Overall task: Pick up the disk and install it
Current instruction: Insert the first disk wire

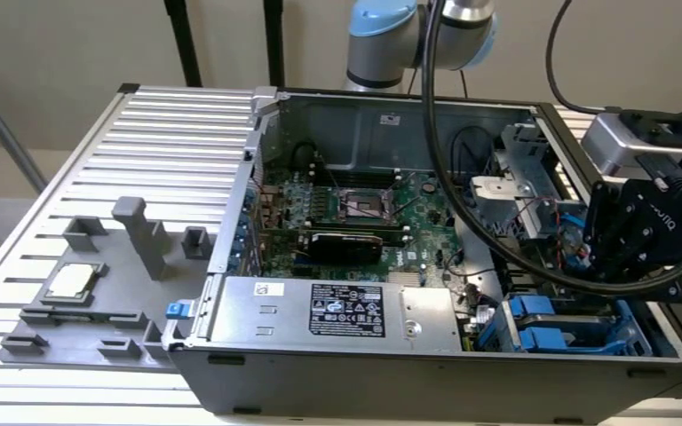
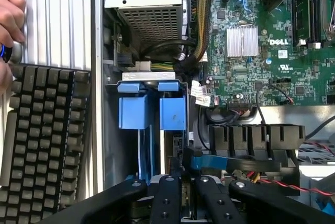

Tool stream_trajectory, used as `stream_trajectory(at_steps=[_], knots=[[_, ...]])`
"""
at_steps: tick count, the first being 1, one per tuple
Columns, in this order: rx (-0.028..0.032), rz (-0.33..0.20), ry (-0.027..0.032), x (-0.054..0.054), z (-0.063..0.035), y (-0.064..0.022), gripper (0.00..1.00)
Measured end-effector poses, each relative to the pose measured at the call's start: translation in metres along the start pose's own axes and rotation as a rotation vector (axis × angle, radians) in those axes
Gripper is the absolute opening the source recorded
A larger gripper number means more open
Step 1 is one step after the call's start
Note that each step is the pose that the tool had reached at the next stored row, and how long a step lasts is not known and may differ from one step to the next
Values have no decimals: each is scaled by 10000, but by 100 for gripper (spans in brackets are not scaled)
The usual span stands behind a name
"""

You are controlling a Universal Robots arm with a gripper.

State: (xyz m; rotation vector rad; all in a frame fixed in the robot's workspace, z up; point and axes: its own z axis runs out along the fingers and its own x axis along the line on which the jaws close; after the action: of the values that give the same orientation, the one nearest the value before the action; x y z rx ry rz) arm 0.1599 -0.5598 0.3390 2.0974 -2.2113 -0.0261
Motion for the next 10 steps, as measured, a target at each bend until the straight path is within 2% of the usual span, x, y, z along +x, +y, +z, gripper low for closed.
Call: stream_trajectory(at_steps=[5,10], knots=[[0,3,42,-4,26,-6,0],[2,3,55,-5,38,-8,0]])
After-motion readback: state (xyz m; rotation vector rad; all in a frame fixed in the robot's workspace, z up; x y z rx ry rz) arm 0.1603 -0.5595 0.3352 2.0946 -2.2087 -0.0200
